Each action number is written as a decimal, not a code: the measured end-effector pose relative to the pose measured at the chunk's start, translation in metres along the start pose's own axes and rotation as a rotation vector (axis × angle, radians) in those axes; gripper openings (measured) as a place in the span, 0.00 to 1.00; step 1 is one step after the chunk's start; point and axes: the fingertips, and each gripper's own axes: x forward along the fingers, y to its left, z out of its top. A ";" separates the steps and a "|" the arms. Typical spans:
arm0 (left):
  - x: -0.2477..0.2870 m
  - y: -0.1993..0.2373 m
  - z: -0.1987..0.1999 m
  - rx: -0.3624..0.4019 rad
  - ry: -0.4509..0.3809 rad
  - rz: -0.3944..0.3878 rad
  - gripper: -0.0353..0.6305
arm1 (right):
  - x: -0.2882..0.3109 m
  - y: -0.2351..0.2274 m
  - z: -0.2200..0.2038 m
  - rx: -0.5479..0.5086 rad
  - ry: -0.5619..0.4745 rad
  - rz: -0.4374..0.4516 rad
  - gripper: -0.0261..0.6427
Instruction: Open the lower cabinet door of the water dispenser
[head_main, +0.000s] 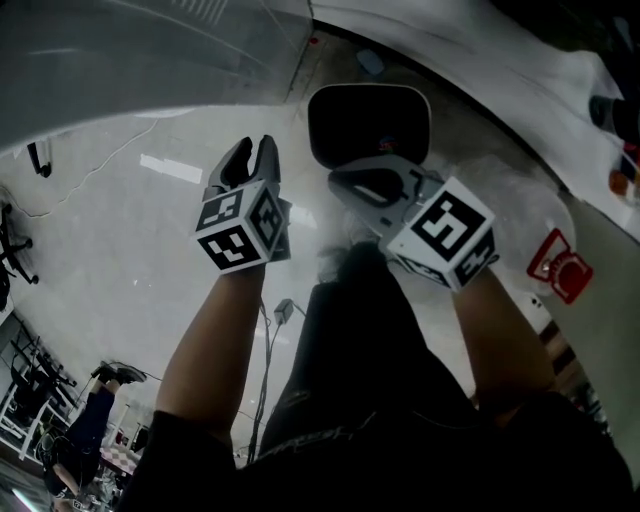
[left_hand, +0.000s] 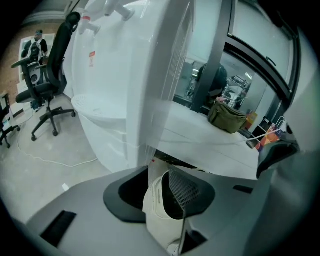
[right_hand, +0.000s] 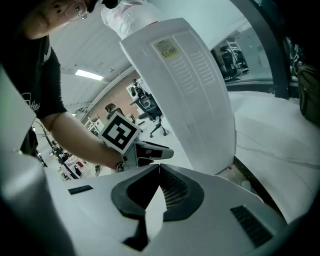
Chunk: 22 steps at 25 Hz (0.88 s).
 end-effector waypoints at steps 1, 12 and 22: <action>0.005 0.002 0.000 0.001 0.003 0.011 0.23 | -0.001 -0.004 -0.001 0.001 0.001 -0.003 0.06; 0.046 0.040 0.007 -0.063 0.007 0.142 0.27 | 0.007 -0.009 -0.005 0.027 0.008 0.051 0.06; 0.058 0.053 0.016 -0.092 0.009 0.211 0.27 | 0.012 0.002 -0.010 0.011 0.061 0.097 0.06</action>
